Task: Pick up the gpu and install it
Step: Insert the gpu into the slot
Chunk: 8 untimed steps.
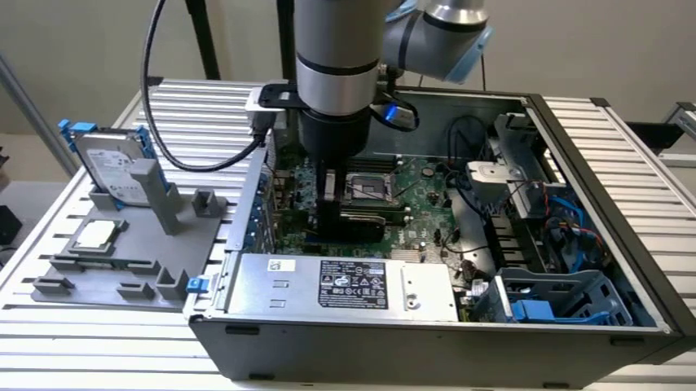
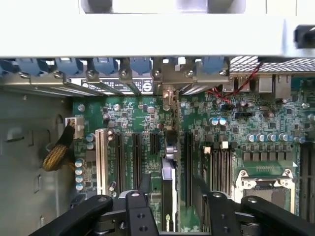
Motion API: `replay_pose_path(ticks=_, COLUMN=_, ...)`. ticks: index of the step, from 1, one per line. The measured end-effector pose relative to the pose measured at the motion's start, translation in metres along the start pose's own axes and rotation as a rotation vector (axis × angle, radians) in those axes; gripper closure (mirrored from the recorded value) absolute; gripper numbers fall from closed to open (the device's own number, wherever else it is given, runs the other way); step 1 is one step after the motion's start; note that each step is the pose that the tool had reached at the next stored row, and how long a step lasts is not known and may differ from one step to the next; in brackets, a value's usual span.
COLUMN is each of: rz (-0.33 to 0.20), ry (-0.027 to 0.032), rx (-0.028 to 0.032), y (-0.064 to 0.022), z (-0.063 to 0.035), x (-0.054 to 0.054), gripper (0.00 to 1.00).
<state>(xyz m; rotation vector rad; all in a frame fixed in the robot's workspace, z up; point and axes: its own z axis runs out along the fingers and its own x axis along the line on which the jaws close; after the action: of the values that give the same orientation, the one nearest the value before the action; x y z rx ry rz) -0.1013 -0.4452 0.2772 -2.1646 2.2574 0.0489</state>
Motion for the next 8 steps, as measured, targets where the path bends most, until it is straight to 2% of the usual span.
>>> replay_pose_path(ticks=3, rz=0.000, ry=-0.0002, rx=0.0001, y=0.0002, z=-0.0138, x=0.000, gripper=0.00)
replay_pose_path(ticks=4, rz=0.000, ry=0.0002, rx=-0.0001, y=0.0002, z=-0.0183, x=-0.001, gripper=1.00)
replay_pose_path(ticks=6, rz=0.000, ry=-0.0001, rx=-0.0001, y=0.0003, z=-0.0236, x=-0.001, gripper=1.00)
replay_pose_path(ticks=8, rz=0.000, ry=-0.0004, rx=0.0000, y=0.0003, z=-0.0247, x=-0.001, gripper=1.00)
